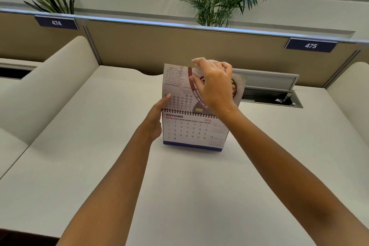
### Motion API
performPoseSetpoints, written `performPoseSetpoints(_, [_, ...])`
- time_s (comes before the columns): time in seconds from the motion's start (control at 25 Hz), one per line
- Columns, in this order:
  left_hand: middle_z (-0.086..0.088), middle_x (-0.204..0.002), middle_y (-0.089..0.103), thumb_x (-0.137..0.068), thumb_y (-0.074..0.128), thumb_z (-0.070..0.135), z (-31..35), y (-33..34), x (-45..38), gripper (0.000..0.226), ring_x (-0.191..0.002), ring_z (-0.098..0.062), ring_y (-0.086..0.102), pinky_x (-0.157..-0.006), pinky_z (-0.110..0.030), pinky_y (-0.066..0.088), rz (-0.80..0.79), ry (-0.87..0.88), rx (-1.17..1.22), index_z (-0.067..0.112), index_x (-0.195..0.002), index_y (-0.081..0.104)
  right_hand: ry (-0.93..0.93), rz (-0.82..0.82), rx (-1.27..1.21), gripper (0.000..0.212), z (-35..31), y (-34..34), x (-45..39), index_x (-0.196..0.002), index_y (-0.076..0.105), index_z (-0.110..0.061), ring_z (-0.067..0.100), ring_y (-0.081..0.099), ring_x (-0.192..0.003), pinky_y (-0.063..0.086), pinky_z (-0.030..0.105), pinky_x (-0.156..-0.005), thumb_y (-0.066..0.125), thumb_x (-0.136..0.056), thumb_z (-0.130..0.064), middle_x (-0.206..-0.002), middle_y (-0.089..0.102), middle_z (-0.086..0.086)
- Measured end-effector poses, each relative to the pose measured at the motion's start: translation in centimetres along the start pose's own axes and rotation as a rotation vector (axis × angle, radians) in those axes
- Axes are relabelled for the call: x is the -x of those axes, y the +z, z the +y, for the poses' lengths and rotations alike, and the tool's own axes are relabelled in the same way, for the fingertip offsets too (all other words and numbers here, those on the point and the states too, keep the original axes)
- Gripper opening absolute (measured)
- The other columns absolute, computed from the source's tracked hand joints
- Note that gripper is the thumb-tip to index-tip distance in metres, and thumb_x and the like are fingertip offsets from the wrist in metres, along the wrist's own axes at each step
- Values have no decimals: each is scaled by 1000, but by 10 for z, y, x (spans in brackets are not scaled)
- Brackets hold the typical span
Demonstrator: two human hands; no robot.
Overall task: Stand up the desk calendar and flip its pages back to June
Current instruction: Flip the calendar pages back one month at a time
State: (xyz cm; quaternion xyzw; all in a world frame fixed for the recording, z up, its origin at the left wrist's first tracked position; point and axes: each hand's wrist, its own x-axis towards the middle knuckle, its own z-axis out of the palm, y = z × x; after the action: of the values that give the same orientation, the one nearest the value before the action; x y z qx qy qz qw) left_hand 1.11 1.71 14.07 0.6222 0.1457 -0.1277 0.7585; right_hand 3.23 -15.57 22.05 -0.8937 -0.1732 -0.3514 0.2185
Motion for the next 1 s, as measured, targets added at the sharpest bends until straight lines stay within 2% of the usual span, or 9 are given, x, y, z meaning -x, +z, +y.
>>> performPoseSetpoints(0.08, [14,-79,77,-101,50,34,-6,0,-2,16,-72,-7,73,-49,-20,52,11,10,1,25,-106,62,-8,5,16,44,1,11,9,-134,57,-18,23,45,-137,25,44,-115,68,-92,-26,-136,61,2])
performPoseSetpoints(0.16, [7,-83,78,-101,50,26,-12,-1,-5,17,-79,-15,73,-41,-16,52,56,12,9,18,-108,63,-46,31,-11,46,3,25,30,-137,54,-15,23,37,-143,22,46,-119,65,-93,-27,-144,54,4])
performPoseSetpoints(0.2, [5,-82,78,-102,49,23,-15,-2,-6,19,-76,-14,73,-40,-15,51,77,23,20,17,-110,65,-70,37,-43,45,5,33,45,-136,54,-14,23,36,-143,23,45,-119,65,-94,-26,-144,53,4])
performPoseSetpoints(0.32, [1,-81,77,-103,47,18,-22,-2,-12,28,-63,-7,71,-44,-17,51,128,58,39,12,-124,64,-169,-66,-40,49,12,59,100,-135,48,-15,24,37,-140,28,47,-115,67,-92,-26,-144,50,6])
performPoseSetpoints(0.44, [-5,-107,68,-103,52,24,-22,-1,-16,38,-79,-13,66,-50,-23,53,185,29,10,19,-141,50,-320,-255,139,56,19,88,154,-139,43,-18,27,35,-141,26,45,-116,67,-89,-30,-150,42,8])
performPoseSetpoints(0.48, [-5,-110,66,-103,52,27,-23,0,-17,44,-83,-13,64,-54,-24,51,197,14,-20,21,-146,44,-374,-312,193,58,21,96,169,-140,43,-19,28,35,-141,25,45,-116,68,-88,-29,-152,41,8])
performPoseSetpoints(0.68, [6,-95,62,-105,42,36,-24,3,-22,44,-82,-8,57,-56,-22,43,197,-11,-186,23,-147,42,-640,-559,390,72,34,115,199,-140,49,-19,31,43,-139,30,46,-117,83,-76,-20,-154,42,11])
performPoseSetpoints(0.84, [9,-92,57,-106,38,32,-22,4,-26,44,-77,-5,55,-53,-21,39,202,-44,-245,21,-148,39,-680,-602,489,77,39,116,190,-141,49,-21,30,46,-137,31,44,-117,84,-73,-21,-154,42,13])
performPoseSetpoints(1.0, [8,-91,55,-106,35,36,-23,5,-27,48,-78,-7,55,-54,-23,39,216,-47,-273,22,-152,31,-716,-582,450,74,45,115,186,-138,49,-19,30,50,-133,32,44,-116,84,-73,-19,-148,49,12])
